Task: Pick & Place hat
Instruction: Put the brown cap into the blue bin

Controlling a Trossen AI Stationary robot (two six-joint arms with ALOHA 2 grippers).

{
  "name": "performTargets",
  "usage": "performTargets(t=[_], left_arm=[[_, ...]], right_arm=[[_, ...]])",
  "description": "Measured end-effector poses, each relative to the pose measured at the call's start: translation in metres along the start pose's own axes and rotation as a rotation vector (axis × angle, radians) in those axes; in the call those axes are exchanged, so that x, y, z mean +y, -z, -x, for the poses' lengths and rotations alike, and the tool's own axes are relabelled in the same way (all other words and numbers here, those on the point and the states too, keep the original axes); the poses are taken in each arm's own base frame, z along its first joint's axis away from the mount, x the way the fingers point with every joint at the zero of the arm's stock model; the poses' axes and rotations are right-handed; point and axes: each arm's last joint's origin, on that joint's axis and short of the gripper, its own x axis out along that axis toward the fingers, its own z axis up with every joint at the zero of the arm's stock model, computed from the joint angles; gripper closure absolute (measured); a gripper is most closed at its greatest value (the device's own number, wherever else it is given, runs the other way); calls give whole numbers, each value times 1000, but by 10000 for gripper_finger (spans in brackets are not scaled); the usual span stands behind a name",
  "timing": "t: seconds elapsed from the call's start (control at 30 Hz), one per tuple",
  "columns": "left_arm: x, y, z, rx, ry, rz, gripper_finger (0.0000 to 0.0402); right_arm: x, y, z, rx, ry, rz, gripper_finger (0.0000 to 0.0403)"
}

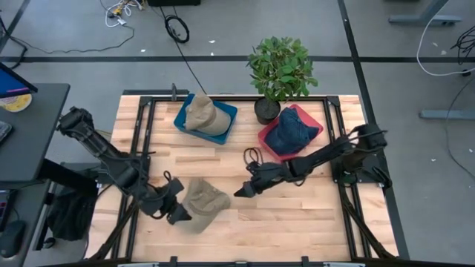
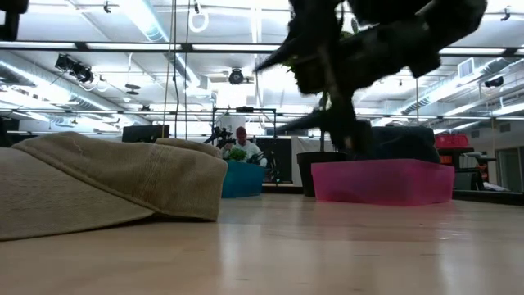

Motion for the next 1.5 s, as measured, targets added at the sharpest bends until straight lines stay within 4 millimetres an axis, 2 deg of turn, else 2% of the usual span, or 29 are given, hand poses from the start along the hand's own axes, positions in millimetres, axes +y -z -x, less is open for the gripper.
performTargets(t=[0.2,0.33,0.5,0.63,0.93,1.03,1.1,1.2,1.3,1.33,1.5], left_arm=[[2,10,4,40,-18,-134,168],[6,12,5,49,-48,-205,168],[7,12,5,52,-58,-241,168],[7,12,5,53,-61,-251,168],[7,11,5,44,-64,-246,168],[7,11,5,26,-66,-239,168],[7,10,5,14,-64,-234,168],[7,9,5,-17,-66,-216,168],[7,9,5,-46,-67,-208,168],[7,9,5,-52,-67,-205,168],[6,8,5,-86,-64,-183,168]], right_arm=[[-8,-8,-37,0,57,-125,119],[-2,-13,-60,-5,49,-127,119],[-4,-15,-84,1,74,-134,119],[-13,-13,-89,-1,104,-162,119],[-14,-8,-90,52,123,-160,130],[-18,-5,-89,86,157,-142,160],[-17,-5,-89,97,144,-113,195],[-15,-6,-90,90,114,-85,270],[-11,-7,-90,81,78,-56,365],[-9,-7,-90,76,59,-42,383],[13,-12,-79,85,-29,34,397]])
